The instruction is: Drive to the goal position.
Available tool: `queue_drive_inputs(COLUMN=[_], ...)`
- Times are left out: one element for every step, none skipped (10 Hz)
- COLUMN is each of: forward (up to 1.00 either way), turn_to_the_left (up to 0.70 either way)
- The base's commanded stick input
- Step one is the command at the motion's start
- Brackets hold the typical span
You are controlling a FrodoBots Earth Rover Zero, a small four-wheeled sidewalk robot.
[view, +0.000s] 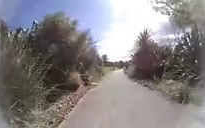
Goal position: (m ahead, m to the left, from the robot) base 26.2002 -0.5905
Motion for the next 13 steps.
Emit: queue_drive_inputs(forward=[0.70, 0.70, 0.70, 0.70, 0.70, 0.70, 0.70, 0.70, 0.70, 0.70, 0.70, 0.70, 0.70], turn_to_the_left=[-0.02, -0.02, -0.01, 0.00, 0.00, 0.00, 0.00, 0.00, 0.00, 0.00, 0.00, 0.00, 0.00])
